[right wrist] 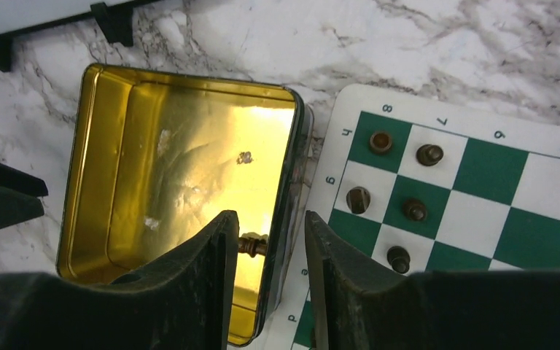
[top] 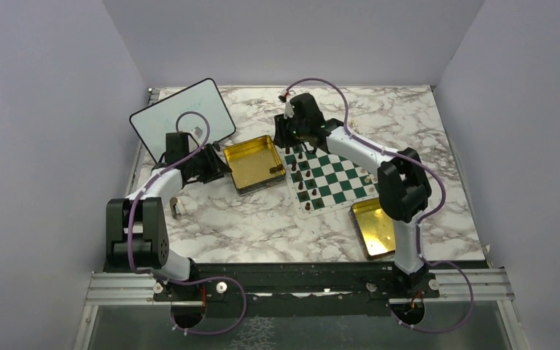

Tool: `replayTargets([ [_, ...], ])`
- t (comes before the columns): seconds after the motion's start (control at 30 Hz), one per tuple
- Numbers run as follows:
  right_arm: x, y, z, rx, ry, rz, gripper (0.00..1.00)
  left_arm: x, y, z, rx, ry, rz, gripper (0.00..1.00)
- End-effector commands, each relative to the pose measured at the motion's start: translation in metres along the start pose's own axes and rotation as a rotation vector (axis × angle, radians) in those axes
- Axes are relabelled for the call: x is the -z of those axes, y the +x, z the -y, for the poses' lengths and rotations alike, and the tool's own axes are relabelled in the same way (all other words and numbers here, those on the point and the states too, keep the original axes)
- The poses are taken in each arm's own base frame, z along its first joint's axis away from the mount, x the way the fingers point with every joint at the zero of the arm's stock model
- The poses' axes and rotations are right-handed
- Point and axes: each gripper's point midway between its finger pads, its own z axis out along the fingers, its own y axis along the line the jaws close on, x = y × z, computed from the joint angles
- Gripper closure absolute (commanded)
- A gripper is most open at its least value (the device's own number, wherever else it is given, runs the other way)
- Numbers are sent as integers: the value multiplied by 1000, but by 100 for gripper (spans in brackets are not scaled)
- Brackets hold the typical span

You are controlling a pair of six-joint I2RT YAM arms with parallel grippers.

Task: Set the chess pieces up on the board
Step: Adjust the storage box at the center of the board.

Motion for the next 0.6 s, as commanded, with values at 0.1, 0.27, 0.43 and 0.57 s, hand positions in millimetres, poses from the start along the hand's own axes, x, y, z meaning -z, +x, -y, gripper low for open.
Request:
replayTargets([
  [0.1,15,26,-8,8,-15,-115,57,4,-19,11,-41,-36,82,55],
  [0.27,42,19,-12,23,-25,-56,56,-11,-26,15,-92,-128,89,54],
  [0.43,69,12,-14,46,-28,-11,56,-23,-26,2,-121,-233,83,56],
  [0.57,85,10,-16,50,-33,20,56,-25,-26,-6,-154,-309,79,58],
])
